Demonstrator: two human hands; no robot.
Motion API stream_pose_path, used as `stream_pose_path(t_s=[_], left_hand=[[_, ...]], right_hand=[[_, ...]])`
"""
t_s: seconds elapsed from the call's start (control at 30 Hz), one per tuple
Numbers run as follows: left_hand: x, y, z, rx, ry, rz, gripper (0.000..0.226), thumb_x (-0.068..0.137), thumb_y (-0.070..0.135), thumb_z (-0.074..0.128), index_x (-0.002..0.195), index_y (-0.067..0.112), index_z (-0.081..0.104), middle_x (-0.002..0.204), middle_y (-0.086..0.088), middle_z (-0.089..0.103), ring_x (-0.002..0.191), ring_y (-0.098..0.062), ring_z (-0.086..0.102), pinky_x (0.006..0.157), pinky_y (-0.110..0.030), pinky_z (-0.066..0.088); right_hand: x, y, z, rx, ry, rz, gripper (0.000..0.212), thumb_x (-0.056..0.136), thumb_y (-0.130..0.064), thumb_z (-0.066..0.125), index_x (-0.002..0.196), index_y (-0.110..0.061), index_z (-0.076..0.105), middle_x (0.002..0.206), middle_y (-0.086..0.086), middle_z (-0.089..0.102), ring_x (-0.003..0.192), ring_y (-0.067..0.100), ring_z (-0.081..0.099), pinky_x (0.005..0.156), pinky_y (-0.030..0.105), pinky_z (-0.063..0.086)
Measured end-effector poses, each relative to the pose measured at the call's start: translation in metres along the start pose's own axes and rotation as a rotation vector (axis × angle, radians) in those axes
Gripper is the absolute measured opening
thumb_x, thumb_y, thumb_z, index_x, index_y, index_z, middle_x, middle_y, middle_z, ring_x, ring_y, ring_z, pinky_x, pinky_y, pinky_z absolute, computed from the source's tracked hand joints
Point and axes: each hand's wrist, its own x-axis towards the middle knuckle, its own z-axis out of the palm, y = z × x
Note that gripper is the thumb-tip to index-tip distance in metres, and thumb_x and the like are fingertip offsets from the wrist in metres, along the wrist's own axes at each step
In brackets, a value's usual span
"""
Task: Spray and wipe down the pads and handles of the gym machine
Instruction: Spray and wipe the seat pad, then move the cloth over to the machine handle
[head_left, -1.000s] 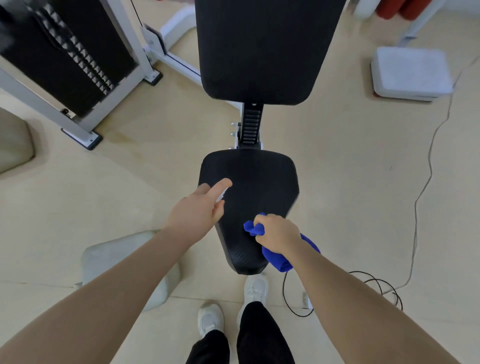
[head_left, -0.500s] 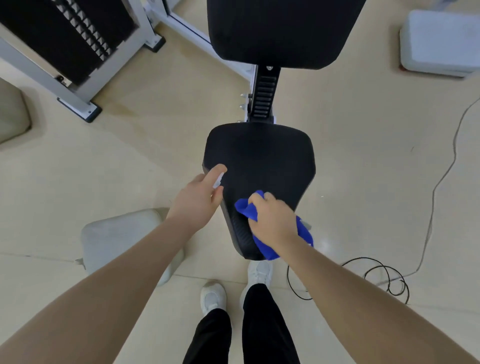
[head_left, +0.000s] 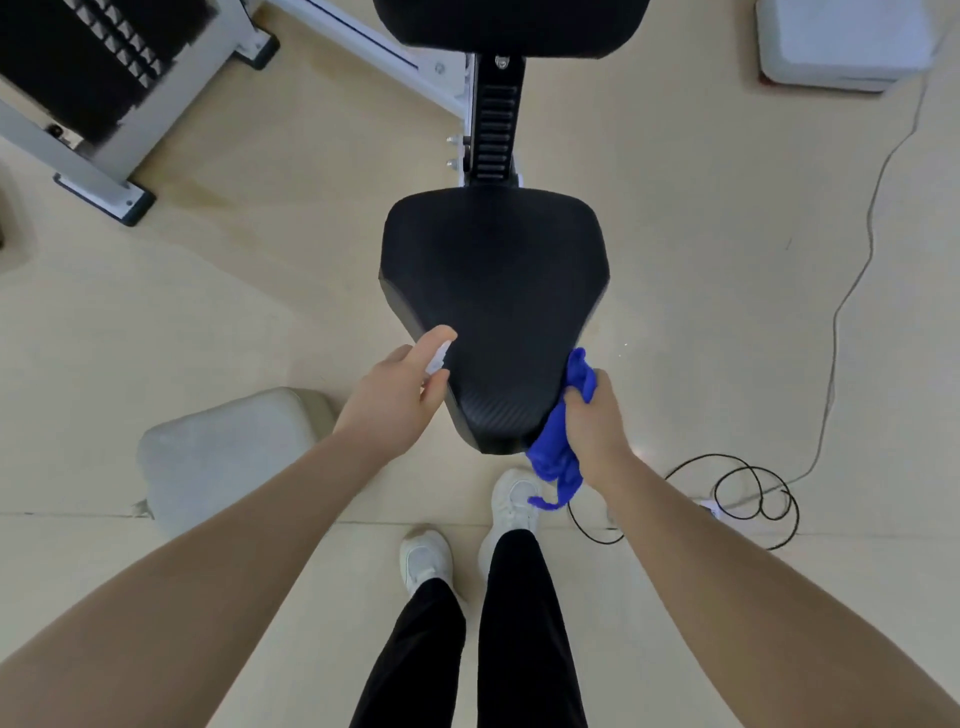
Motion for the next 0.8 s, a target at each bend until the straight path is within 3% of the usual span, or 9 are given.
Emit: stream_pose_path(t_s=[0.1,0.23,0.3,0.37,0.47,0.5,0.6,0.7,0.8], left_hand=[[-0.010,0.003,0.003,0.007,-0.040,0.007,0.038,0.096,0.023,0.039,0.133,0.029,0.036,0.091,-0.009,0.055,0.075,-0.026,0.051,0.071,-0.034,0.043],[-0.016,0.011,-0.009,-0.006,-0.019,0.003,0.039,0.095,0.022,0.041,0.133,0.028,0.038,0.088,-0.009,0.053,0.073,-0.026,0.049,0.069,-0.034,0.041],[-0.018,0.016,-0.022,0.025,-0.005,0.018,0.039,0.096,0.021,0.040,0.134,0.027,0.037,0.087,-0.009,0.052,0.073,-0.026,0.049,0.067,-0.033,0.040],[-0.021,0.021,-0.037,0.049,0.015,0.027,0.040,0.096,0.020,0.040,0.135,0.027,0.037,0.086,-0.009,0.051,0.072,-0.026,0.049,0.067,-0.034,0.041],[-0.024,0.033,-0.059,0.056,0.064,0.020,0.039,0.095,0.021,0.040,0.133,0.028,0.038,0.087,-0.009,0.053,0.071,-0.025,0.049,0.066,-0.032,0.039],[-0.027,0.039,-0.066,0.050,0.078,0.011,0.038,0.095,0.021,0.040,0.132,0.029,0.038,0.088,-0.009,0.053,0.071,-0.026,0.050,0.066,-0.030,0.038],[-0.033,0.065,-0.092,0.067,0.102,0.020,0.039,0.095,0.020,0.039,0.133,0.027,0.038,0.076,-0.006,0.049,0.068,-0.025,0.047,0.063,-0.029,0.034],[-0.034,0.095,-0.120,0.107,0.128,0.056,0.039,0.096,0.021,0.039,0.134,0.028,0.038,0.066,0.002,0.040,0.065,-0.023,0.044,0.059,-0.029,0.032],[-0.040,0.130,-0.158,0.083,0.206,0.054,0.036,0.095,0.022,0.037,0.130,0.031,0.037,0.065,0.003,0.040,0.056,-0.017,0.041,0.045,-0.026,0.029]], right_hand=[[-0.029,-0.002,-0.007,-0.164,-0.019,-0.238,0.018,0.086,-0.005,0.044,0.100,-0.015,0.052,0.093,0.000,0.055,0.082,0.021,0.053,0.075,0.035,0.044],[-0.045,-0.027,0.002,-0.789,-0.054,-0.710,0.028,0.086,-0.011,0.053,0.114,-0.016,0.054,0.108,0.003,0.049,0.084,0.021,0.050,0.069,0.028,0.039],[-0.048,-0.036,0.012,-1.070,-0.074,-0.767,0.034,0.087,-0.013,0.051,0.120,-0.020,0.050,0.115,0.006,0.047,0.090,0.023,0.048,0.075,0.031,0.041],[-0.051,-0.039,0.013,-1.223,-0.220,-0.776,0.033,0.088,-0.015,0.050,0.120,-0.022,0.049,0.119,0.005,0.046,0.093,0.022,0.047,0.080,0.033,0.043],[-0.054,-0.063,-0.003,-1.175,-0.506,-0.662,0.027,0.090,-0.014,0.050,0.117,-0.020,0.055,0.116,0.004,0.048,0.094,0.023,0.051,0.080,0.032,0.045],[-0.055,-0.075,-0.011,-1.079,-0.473,-0.623,0.027,0.090,-0.013,0.049,0.116,-0.019,0.056,0.114,0.005,0.049,0.095,0.025,0.054,0.081,0.034,0.045],[-0.054,-0.129,-0.036,-0.882,-0.166,-0.684,0.027,0.090,-0.014,0.050,0.116,-0.019,0.055,0.112,0.007,0.049,0.093,0.029,0.054,0.081,0.033,0.044],[-0.066,-0.186,-0.056,-0.887,-0.071,-0.828,0.026,0.089,-0.015,0.051,0.115,-0.018,0.056,0.110,0.009,0.051,0.093,0.030,0.053,0.081,0.035,0.045],[-0.090,-0.235,-0.078,-0.931,0.008,-0.886,0.026,0.090,-0.018,0.051,0.115,-0.019,0.055,0.112,0.007,0.053,0.092,0.029,0.053,0.079,0.036,0.046]])
